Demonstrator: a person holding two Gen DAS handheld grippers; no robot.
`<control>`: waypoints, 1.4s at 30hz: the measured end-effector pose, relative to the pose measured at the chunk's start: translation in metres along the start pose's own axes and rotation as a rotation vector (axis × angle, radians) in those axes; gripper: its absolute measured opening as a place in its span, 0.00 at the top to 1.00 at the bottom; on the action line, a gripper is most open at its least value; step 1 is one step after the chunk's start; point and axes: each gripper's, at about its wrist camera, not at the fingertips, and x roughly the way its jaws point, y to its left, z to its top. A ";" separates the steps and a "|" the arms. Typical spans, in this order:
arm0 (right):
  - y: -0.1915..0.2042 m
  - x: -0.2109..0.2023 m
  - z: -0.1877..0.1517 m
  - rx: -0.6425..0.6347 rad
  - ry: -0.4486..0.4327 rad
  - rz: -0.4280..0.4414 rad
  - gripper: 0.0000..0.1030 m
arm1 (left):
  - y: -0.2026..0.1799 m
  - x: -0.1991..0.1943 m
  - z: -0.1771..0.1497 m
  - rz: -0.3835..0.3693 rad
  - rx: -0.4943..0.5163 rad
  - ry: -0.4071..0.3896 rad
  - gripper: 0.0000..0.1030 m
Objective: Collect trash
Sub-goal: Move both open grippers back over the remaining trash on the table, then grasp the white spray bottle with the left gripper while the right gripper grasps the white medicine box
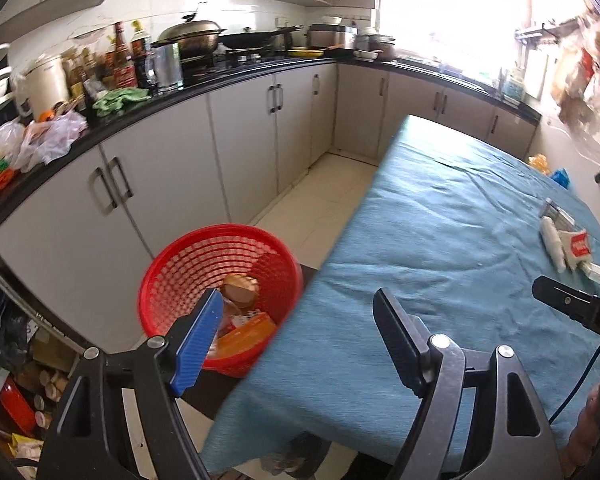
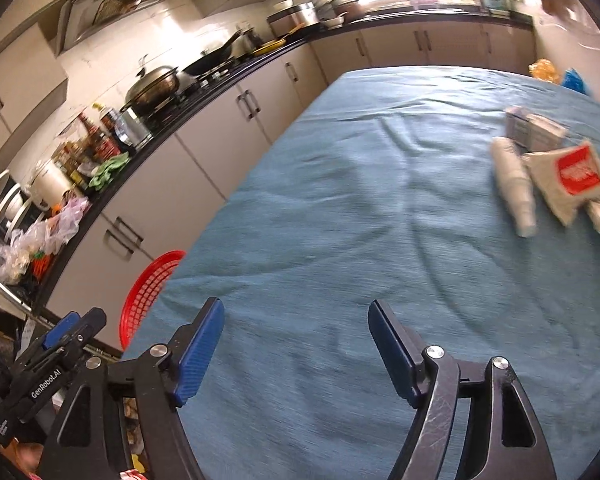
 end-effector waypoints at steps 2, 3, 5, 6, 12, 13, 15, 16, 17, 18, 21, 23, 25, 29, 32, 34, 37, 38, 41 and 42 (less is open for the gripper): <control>-0.014 -0.008 -0.001 0.015 -0.008 -0.015 0.22 | -0.012 -0.001 0.003 -0.032 0.016 0.000 0.26; -0.024 -0.014 -0.001 0.023 -0.013 -0.025 0.22 | -0.020 -0.002 0.005 -0.049 0.025 -0.001 0.26; -0.042 -0.025 -0.003 0.038 -0.023 -0.045 0.22 | -0.036 -0.004 0.007 -0.086 0.048 -0.002 0.26; -0.053 -0.031 -0.004 0.050 -0.030 -0.060 0.21 | -0.045 -0.004 0.009 -0.105 0.063 -0.001 0.26; -0.117 -0.067 -0.004 0.130 -0.071 -0.142 0.20 | -0.101 0.003 0.017 -0.233 0.139 0.040 0.25; -0.127 -0.072 -0.004 0.142 -0.076 -0.154 0.20 | -0.106 0.004 0.018 -0.249 0.143 0.046 0.25; -0.151 -0.085 -0.004 0.173 -0.089 -0.190 0.20 | -0.126 0.009 0.023 -0.296 0.157 0.067 0.25; -0.160 -0.091 -0.004 0.185 -0.094 -0.202 0.20 | -0.132 0.010 0.024 -0.306 0.163 0.072 0.25; -0.171 -0.097 -0.003 0.198 -0.100 -0.216 0.20 | -0.141 0.013 0.026 -0.320 0.173 0.078 0.25; -0.183 -0.105 0.000 0.210 -0.107 -0.233 0.20 | -0.150 0.015 0.028 -0.330 0.185 0.083 0.25; -0.208 -0.122 0.011 0.235 -0.135 -0.282 0.19 | -0.179 0.021 0.032 -0.347 0.232 0.084 0.25; -0.221 -0.130 0.019 0.243 -0.149 -0.301 0.17 | -0.195 0.024 0.035 -0.348 0.259 0.082 0.25; -0.235 -0.136 0.030 0.238 -0.161 -0.329 0.16 | -0.212 0.029 0.037 -0.350 0.289 0.084 0.25; -0.254 -0.135 0.046 0.227 -0.164 -0.351 0.16 | -0.243 0.038 0.039 -0.363 0.341 0.094 0.25; -0.264 -0.128 0.059 0.230 -0.156 -0.325 0.15 | -0.268 0.046 0.043 -0.392 0.375 0.109 0.25; -0.271 -0.121 0.068 0.229 -0.146 -0.301 0.15 | -0.280 0.053 0.046 -0.408 0.382 0.123 0.25; -0.278 -0.107 0.081 0.225 -0.126 -0.253 0.15 | -0.296 0.067 0.052 -0.443 0.372 0.159 0.25; -0.279 -0.103 0.084 0.218 -0.116 -0.244 0.15 | -0.300 0.073 0.053 -0.451 0.363 0.176 0.25; -0.280 -0.081 0.090 0.193 -0.041 -0.197 0.15 | -0.310 0.093 0.059 -0.471 0.334 0.232 0.25; -0.280 -0.077 0.089 0.184 -0.023 -0.188 0.15 | -0.313 0.101 0.062 -0.482 0.323 0.251 0.25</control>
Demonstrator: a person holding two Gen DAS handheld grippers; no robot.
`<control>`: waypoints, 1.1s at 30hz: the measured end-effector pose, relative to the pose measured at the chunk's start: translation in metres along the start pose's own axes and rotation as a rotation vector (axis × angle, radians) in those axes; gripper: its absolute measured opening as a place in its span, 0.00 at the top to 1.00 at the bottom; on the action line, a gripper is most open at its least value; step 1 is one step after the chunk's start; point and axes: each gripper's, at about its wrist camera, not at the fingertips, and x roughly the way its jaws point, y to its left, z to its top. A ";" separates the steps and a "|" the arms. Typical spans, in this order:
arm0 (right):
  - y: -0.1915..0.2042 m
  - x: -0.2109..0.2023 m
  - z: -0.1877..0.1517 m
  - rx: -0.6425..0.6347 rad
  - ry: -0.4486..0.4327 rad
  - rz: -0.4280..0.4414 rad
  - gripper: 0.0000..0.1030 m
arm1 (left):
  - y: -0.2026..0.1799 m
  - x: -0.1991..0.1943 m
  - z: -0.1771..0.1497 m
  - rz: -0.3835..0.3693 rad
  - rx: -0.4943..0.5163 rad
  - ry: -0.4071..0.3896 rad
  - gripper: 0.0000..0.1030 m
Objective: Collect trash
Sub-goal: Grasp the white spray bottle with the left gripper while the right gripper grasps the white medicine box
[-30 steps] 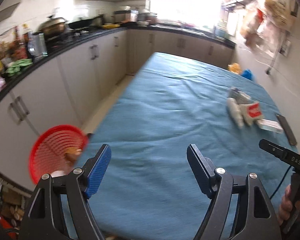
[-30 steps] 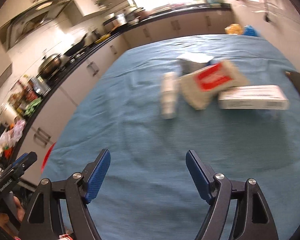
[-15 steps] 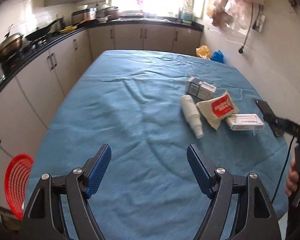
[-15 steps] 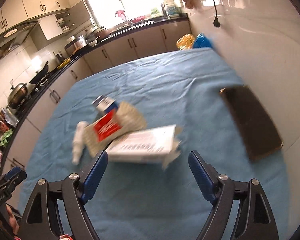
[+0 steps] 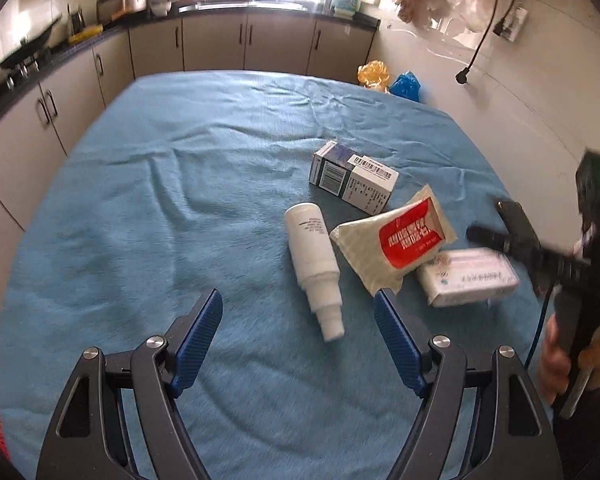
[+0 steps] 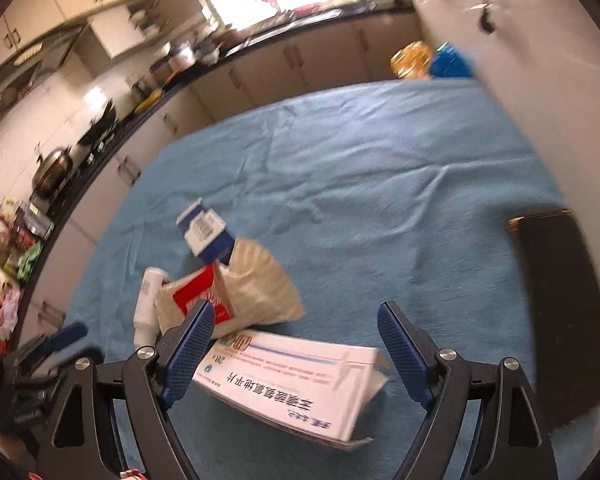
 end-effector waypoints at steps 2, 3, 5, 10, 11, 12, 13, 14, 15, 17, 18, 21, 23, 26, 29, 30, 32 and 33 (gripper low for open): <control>0.006 0.006 -0.006 -0.035 0.031 0.008 0.15 | 0.002 0.007 0.004 -0.003 -0.015 0.008 0.25; 0.011 0.007 -0.010 -0.058 0.047 0.017 0.15 | 0.005 0.012 0.008 -0.001 -0.025 0.010 0.25; 0.019 0.008 -0.019 -0.089 0.073 0.046 0.15 | 0.007 0.019 0.014 -0.001 -0.035 0.015 0.25; 0.043 0.010 -0.045 -0.186 0.103 0.041 0.15 | 0.006 0.040 0.022 -0.010 -0.029 0.039 0.25; 0.048 0.011 -0.050 -0.202 0.104 0.032 0.15 | 0.004 0.044 0.023 -0.013 -0.020 0.046 0.25; 0.053 0.013 -0.054 -0.221 0.103 0.010 0.15 | 0.002 0.050 0.024 -0.013 -0.010 0.059 0.25; 0.057 0.015 -0.058 -0.236 0.101 -0.010 0.15 | 0.001 0.053 0.023 -0.013 -0.007 0.069 0.26; 0.061 0.016 -0.062 -0.254 0.095 -0.035 0.15 | 0.002 0.055 0.023 -0.016 -0.009 0.074 0.27; 0.064 0.017 -0.064 -0.262 0.088 -0.050 0.15 | 0.002 0.057 0.023 -0.021 -0.013 0.077 0.30; 0.067 0.016 -0.067 -0.275 0.072 -0.075 0.15 | 0.000 0.057 0.022 -0.012 -0.008 0.068 0.35; 0.069 0.016 -0.068 -0.281 0.065 -0.088 0.15 | 0.000 0.057 0.023 -0.011 -0.005 0.068 0.41; 0.073 0.014 -0.071 -0.298 0.040 -0.115 0.17 | -0.002 0.056 0.022 -0.009 0.002 0.057 0.65; 0.074 0.012 -0.072 -0.292 0.030 -0.122 0.30 | -0.002 0.054 0.020 -0.013 0.007 0.059 0.72; 0.072 0.011 -0.070 -0.265 0.031 -0.108 0.39 | 0.000 0.049 0.015 -0.015 0.008 0.059 0.72; 0.067 0.003 -0.073 -0.227 0.027 -0.101 0.42 | 0.005 0.034 0.001 -0.023 0.018 0.065 0.72; 0.065 0.000 -0.075 -0.210 0.029 -0.091 0.42 | 0.007 0.029 -0.003 -0.019 0.022 0.064 0.72; 0.061 -0.005 -0.079 -0.184 0.033 -0.077 0.43 | 0.014 0.016 -0.015 -0.020 0.018 0.068 0.72; 0.060 -0.010 -0.083 -0.172 0.029 -0.072 0.43 | 0.016 0.012 -0.020 -0.024 0.010 0.072 0.72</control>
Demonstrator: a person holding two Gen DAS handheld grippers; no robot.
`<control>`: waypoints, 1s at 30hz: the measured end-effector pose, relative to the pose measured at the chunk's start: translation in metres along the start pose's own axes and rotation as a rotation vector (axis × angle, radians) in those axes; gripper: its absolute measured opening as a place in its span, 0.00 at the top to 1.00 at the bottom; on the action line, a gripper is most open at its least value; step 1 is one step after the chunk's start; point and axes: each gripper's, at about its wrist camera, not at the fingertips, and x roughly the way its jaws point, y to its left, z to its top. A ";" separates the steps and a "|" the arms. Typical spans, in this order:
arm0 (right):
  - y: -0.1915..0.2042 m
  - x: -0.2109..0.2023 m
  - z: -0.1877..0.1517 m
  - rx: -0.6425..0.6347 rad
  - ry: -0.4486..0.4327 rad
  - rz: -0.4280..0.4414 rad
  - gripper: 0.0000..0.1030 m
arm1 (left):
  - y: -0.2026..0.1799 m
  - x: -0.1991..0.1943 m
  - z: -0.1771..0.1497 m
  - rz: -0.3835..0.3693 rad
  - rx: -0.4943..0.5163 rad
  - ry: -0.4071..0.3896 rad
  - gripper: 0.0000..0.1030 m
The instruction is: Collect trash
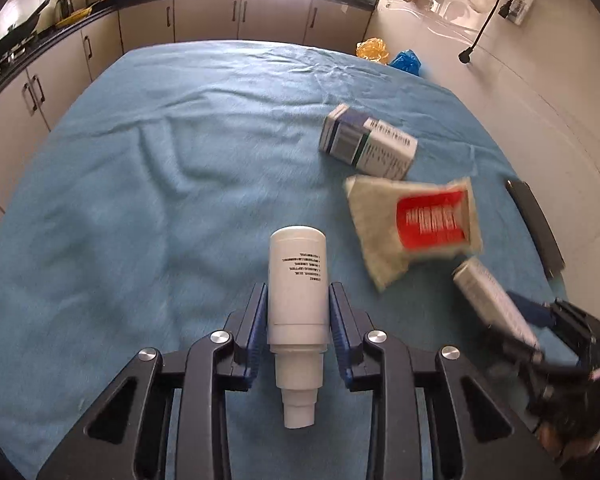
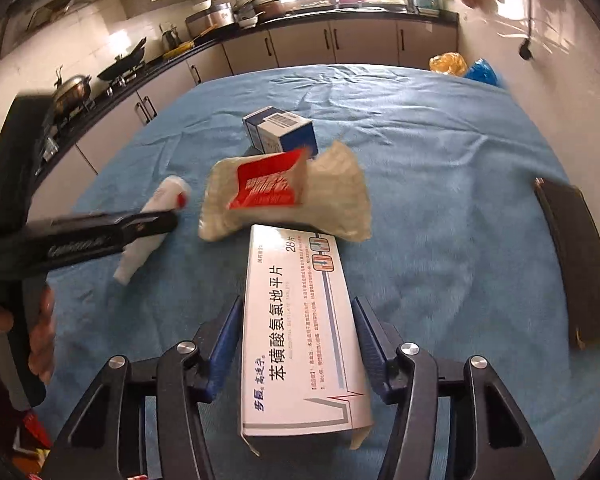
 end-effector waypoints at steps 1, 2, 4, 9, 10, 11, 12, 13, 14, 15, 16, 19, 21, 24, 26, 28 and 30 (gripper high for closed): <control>0.000 -0.003 -0.003 0.007 0.000 0.002 0.44 | 0.004 -0.004 -0.006 -0.003 -0.012 0.007 0.72; -0.001 -0.006 -0.007 0.018 0.007 0.007 0.44 | 0.010 -0.010 -0.013 -0.007 -0.030 0.016 0.72; -0.003 -0.013 -0.016 0.041 0.013 0.025 0.44 | 0.023 -0.022 -0.029 -0.020 -0.068 0.030 0.72; -0.002 -0.030 -0.036 0.089 0.033 0.080 0.48 | 0.040 -0.043 -0.059 -0.021 -0.114 0.024 0.72; 0.000 -0.031 -0.040 0.096 0.041 0.084 0.48 | 0.040 -0.045 -0.062 -0.018 -0.117 0.020 0.72; 0.002 -0.032 -0.043 0.094 0.044 0.079 0.48 | 0.042 -0.046 -0.065 -0.013 -0.122 0.016 0.72; 0.004 -0.032 -0.045 0.088 0.041 0.069 0.47 | 0.043 -0.046 -0.067 -0.010 -0.127 0.012 0.72; 0.006 -0.032 -0.047 0.079 0.037 0.051 0.45 | 0.045 -0.045 -0.068 -0.012 -0.132 0.010 0.72; 0.009 -0.031 -0.048 0.069 0.035 0.022 0.43 | 0.047 -0.045 -0.069 -0.014 -0.137 0.008 0.72; 0.011 -0.029 -0.048 0.060 0.033 -0.007 0.40 | 0.047 -0.045 -0.069 -0.016 -0.139 0.002 0.72; 0.013 -0.029 -0.048 0.053 0.029 -0.023 0.39 | 0.047 -0.045 -0.069 -0.012 -0.137 -0.004 0.72; 0.021 -0.028 -0.047 0.023 0.009 -0.071 0.32 | 0.046 -0.045 -0.071 0.005 -0.120 -0.020 0.72; 0.025 -0.029 -0.044 0.010 -0.005 -0.091 0.27 | 0.046 -0.046 -0.073 0.005 -0.118 -0.029 0.70; 0.023 -0.028 -0.037 0.033 -0.017 -0.085 0.22 | 0.046 -0.047 -0.075 -0.012 -0.128 -0.043 0.66; 0.020 -0.026 -0.033 0.052 -0.012 -0.083 0.21 | 0.047 -0.048 -0.076 -0.016 -0.130 -0.053 0.64; 0.020 -0.022 -0.030 0.066 -0.001 -0.080 0.21 | 0.045 -0.048 -0.077 -0.015 -0.126 -0.062 0.61; 0.023 -0.016 -0.027 0.067 0.011 -0.092 0.21 | 0.044 -0.048 -0.078 -0.019 -0.124 -0.070 0.56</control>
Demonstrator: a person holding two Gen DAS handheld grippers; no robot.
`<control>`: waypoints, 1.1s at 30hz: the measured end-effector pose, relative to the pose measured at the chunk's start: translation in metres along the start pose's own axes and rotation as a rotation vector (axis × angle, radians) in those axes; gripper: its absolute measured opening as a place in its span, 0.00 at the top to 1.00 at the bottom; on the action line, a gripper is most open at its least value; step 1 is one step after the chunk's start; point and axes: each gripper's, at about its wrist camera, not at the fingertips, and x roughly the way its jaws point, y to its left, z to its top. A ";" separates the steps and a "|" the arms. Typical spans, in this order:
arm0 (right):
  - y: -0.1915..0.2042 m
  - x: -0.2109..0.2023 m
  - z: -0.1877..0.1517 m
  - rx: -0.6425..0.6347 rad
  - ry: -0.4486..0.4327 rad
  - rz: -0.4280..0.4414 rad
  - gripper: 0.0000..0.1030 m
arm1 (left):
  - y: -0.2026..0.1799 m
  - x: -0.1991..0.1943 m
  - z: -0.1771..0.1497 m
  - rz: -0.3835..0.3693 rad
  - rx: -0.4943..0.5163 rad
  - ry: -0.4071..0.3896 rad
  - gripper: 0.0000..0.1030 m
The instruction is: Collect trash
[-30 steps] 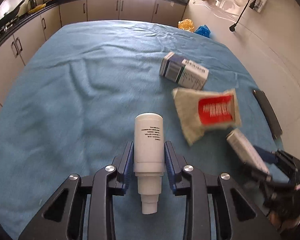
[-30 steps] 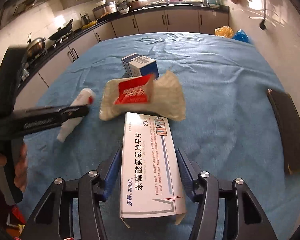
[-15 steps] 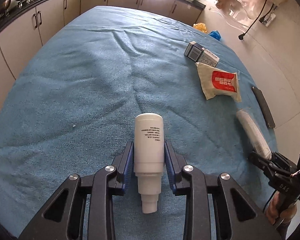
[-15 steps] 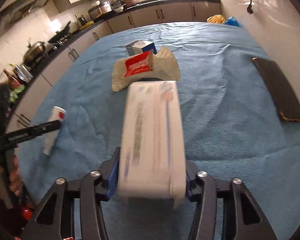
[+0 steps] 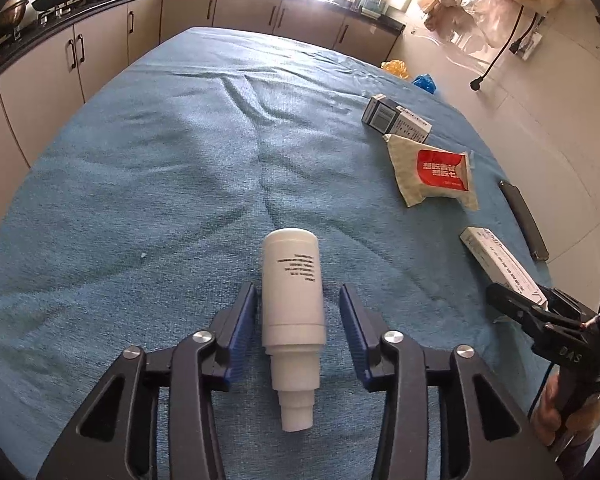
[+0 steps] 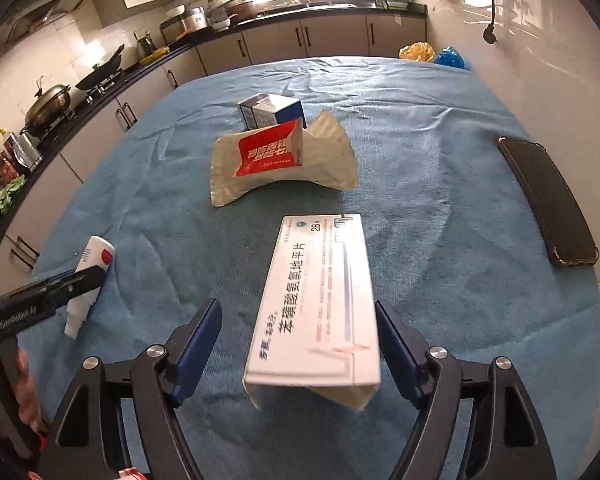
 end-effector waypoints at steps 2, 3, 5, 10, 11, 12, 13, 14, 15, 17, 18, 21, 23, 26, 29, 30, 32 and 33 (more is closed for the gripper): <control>0.005 0.001 0.000 -0.012 -0.001 -0.017 0.21 | -0.002 0.000 -0.001 -0.003 -0.003 -0.008 0.53; 0.008 0.003 0.000 -0.019 -0.003 -0.033 0.21 | -0.002 0.000 -0.001 -0.001 -0.010 -0.016 0.52; 0.014 0.005 0.000 -0.026 -0.010 -0.057 0.21 | -0.003 0.000 -0.002 0.004 -0.020 -0.025 0.52; 0.020 0.011 0.000 -0.044 -0.007 -0.099 0.48 | -0.001 -0.004 -0.008 0.061 -0.011 -0.047 0.72; 0.021 0.010 0.000 -0.036 -0.010 -0.097 0.48 | 0.001 -0.007 -0.010 0.058 -0.014 -0.051 0.72; 0.020 0.008 -0.001 -0.027 -0.017 -0.090 0.48 | 0.003 -0.012 -0.013 0.060 -0.020 -0.058 0.72; 0.020 0.006 -0.001 -0.021 -0.024 -0.078 0.48 | 0.005 -0.016 -0.015 0.065 -0.023 -0.066 0.72; 0.020 0.002 -0.002 -0.016 -0.034 -0.064 0.48 | 0.007 -0.022 -0.018 0.071 -0.027 -0.075 0.72; 0.021 -0.003 -0.003 -0.010 -0.048 -0.054 0.48 | 0.011 -0.029 -0.021 0.075 -0.037 -0.084 0.72; 0.024 -0.012 -0.005 -0.002 -0.070 -0.040 0.48 | 0.017 -0.039 -0.025 0.079 -0.056 -0.090 0.72; 0.026 -0.015 -0.006 0.001 -0.076 -0.033 0.48 | 0.021 -0.043 -0.028 0.085 -0.064 -0.093 0.72; 0.037 -0.024 -0.009 0.009 -0.094 0.006 0.48 | 0.028 -0.056 -0.035 0.116 -0.076 -0.108 0.72; 0.046 -0.027 -0.012 0.004 -0.100 0.025 0.48 | 0.032 -0.067 -0.039 0.141 -0.077 -0.126 0.72; 0.064 -0.032 -0.017 -0.013 -0.106 0.066 0.48 | 0.035 -0.083 -0.044 0.181 -0.069 -0.161 0.72; 0.082 -0.034 -0.022 -0.032 -0.107 0.099 0.48 | 0.037 -0.098 -0.049 0.223 -0.057 -0.205 0.72; 0.087 -0.035 -0.024 -0.038 -0.108 0.106 0.47 | 0.038 -0.103 -0.050 0.235 -0.054 -0.218 0.72; 0.097 -0.036 -0.027 -0.052 -0.109 0.120 0.47 | 0.039 -0.111 -0.052 0.255 -0.048 -0.238 0.72; 0.103 -0.036 -0.028 -0.060 -0.110 0.127 0.47 | 0.041 -0.115 -0.054 0.269 -0.045 -0.250 0.72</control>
